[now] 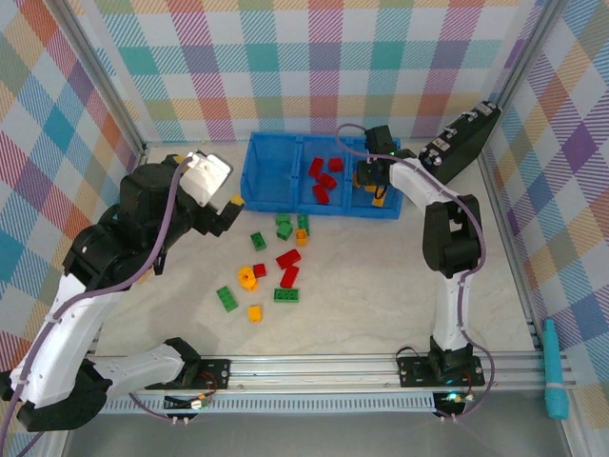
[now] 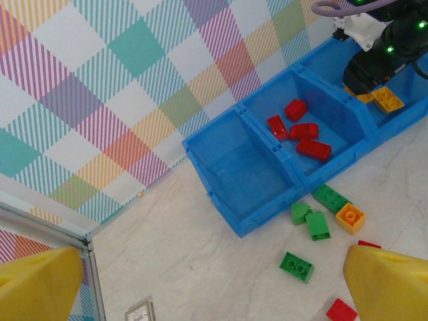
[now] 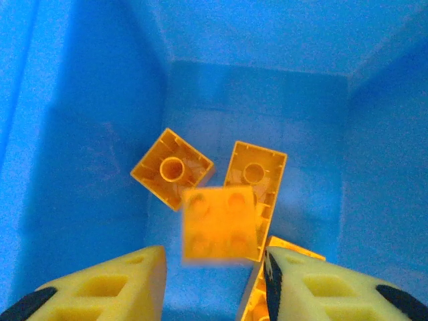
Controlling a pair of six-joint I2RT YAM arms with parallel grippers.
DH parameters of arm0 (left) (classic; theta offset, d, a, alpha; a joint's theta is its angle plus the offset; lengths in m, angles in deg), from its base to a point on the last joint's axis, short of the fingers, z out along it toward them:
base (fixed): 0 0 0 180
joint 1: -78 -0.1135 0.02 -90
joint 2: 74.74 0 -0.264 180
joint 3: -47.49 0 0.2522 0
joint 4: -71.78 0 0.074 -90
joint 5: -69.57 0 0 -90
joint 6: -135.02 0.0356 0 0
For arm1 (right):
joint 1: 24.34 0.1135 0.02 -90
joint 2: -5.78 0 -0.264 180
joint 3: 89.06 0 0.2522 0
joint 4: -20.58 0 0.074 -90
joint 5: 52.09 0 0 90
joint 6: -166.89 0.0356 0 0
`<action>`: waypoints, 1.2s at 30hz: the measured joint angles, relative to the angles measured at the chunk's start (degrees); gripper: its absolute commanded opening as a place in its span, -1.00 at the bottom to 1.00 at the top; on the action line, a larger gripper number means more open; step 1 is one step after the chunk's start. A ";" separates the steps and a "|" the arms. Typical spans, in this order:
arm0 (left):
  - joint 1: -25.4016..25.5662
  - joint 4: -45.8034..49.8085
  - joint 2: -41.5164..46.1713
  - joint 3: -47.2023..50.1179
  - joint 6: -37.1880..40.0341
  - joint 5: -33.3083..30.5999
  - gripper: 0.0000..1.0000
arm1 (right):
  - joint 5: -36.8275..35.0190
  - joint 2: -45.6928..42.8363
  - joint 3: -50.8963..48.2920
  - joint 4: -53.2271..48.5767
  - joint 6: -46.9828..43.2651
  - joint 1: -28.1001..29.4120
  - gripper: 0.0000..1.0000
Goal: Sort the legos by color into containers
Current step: Place the lego in the container, then pick up the lego from the center of the table.
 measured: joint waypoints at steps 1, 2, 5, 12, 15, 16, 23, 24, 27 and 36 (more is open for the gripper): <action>0.00 0.00 -0.04 0.00 0.00 0.00 0.99 | 0.15 -0.02 0.02 -0.15 0.00 0.00 -0.08; 0.00 0.00 -0.07 0.00 0.00 0.00 0.99 | 0.17 -0.02 0.02 -0.22 -0.04 0.00 -0.07; 0.00 0.00 -0.07 0.00 0.00 0.00 0.99 | 0.39 -0.02 0.02 -0.50 -0.20 0.00 -0.06; 0.00 0.04 -0.07 -0.07 -0.02 0.07 0.99 | 1.36 -5.16 -4.96 -0.68 -0.07 0.24 -0.04; 0.00 0.04 -0.07 -0.07 -0.04 0.13 0.99 | 0.98 -11.43 -8.63 -1.07 0.04 1.36 -0.01; 0.00 0.04 -0.04 -0.07 -0.07 0.24 0.99 | 0.68 -13.79 -9.66 -1.14 0.09 2.21 0.00; 0.00 0.04 0.20 -0.13 -0.24 0.68 0.99 | -1.33 -26.10 -16.87 0.57 3.17 13.38 0.10; 0.00 0.07 0.24 -0.15 -0.24 0.70 0.99 | -1.79 -26.64 -18.08 0.92 4.22 15.26 0.13; 0.00 0.09 0.37 -0.35 -0.26 0.83 0.99 | -2.67 -26.23 -20.63 1.09 7.37 20.48 0.20; 0.00 0.02 1.40 -0.57 -0.46 2.03 0.99 | -3.37 -17.03 -19.96 1.11 15.89 28.30 0.49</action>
